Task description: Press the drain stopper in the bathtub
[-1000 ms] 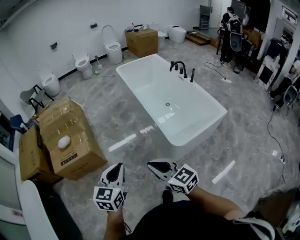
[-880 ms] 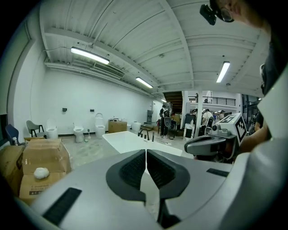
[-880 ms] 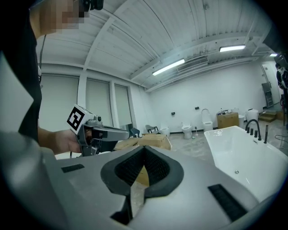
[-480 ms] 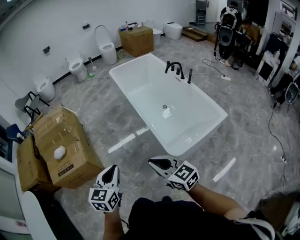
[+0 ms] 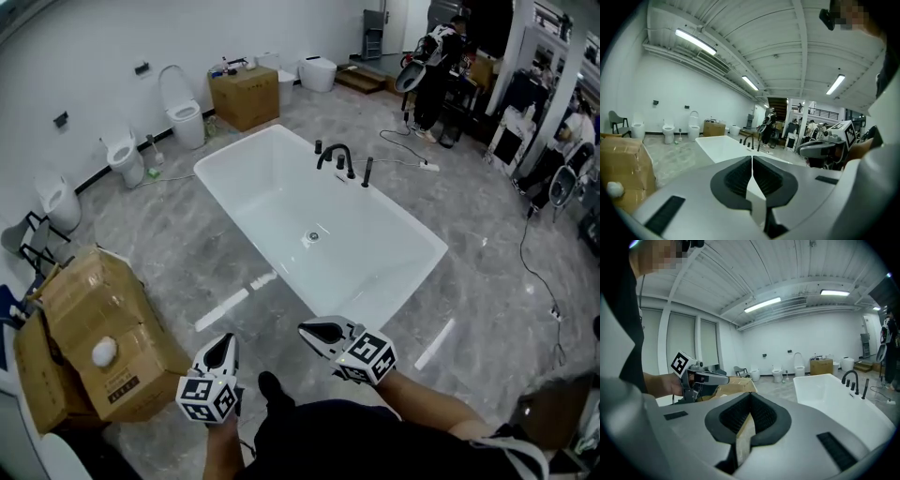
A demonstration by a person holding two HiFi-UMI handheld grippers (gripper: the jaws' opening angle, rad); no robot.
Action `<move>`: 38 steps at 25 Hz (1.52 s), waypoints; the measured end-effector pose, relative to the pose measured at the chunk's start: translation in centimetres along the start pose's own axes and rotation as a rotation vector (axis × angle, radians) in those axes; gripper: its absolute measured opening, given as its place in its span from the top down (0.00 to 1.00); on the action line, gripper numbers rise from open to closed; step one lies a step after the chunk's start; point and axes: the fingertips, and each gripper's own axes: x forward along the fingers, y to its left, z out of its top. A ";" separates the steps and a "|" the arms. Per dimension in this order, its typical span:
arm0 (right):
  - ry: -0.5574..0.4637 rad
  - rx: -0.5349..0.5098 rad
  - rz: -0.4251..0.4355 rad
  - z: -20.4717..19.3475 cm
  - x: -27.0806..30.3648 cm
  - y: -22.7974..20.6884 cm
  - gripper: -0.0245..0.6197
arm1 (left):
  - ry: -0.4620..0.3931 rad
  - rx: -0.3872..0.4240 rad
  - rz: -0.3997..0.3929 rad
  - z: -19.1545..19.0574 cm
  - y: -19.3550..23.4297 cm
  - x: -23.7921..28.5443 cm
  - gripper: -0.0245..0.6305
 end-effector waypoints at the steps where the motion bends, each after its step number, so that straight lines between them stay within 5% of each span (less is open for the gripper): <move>1: -0.003 0.005 -0.023 1.0 1.7 -1.0 0.94 | 0.012 0.008 -0.026 0.6 1.4 1.4 0.93; 6: -0.029 0.021 -0.041 6.1 9.8 -3.4 0.94 | 0.021 0.111 -0.145 5.2 6.1 6.5 0.93; 20: -0.017 0.098 -0.112 9.5 22.9 -9.1 0.94 | -0.008 0.079 -0.138 10.9 20.3 12.3 0.93; 29: 0.027 0.165 -0.159 7.8 24.7 -15.6 0.94 | 0.038 0.058 -0.199 11.5 21.5 20.1 0.93; 38: 0.015 0.184 -0.146 9.3 27.8 -28.1 0.94 | 0.096 0.099 -0.260 15.3 20.5 32.6 0.93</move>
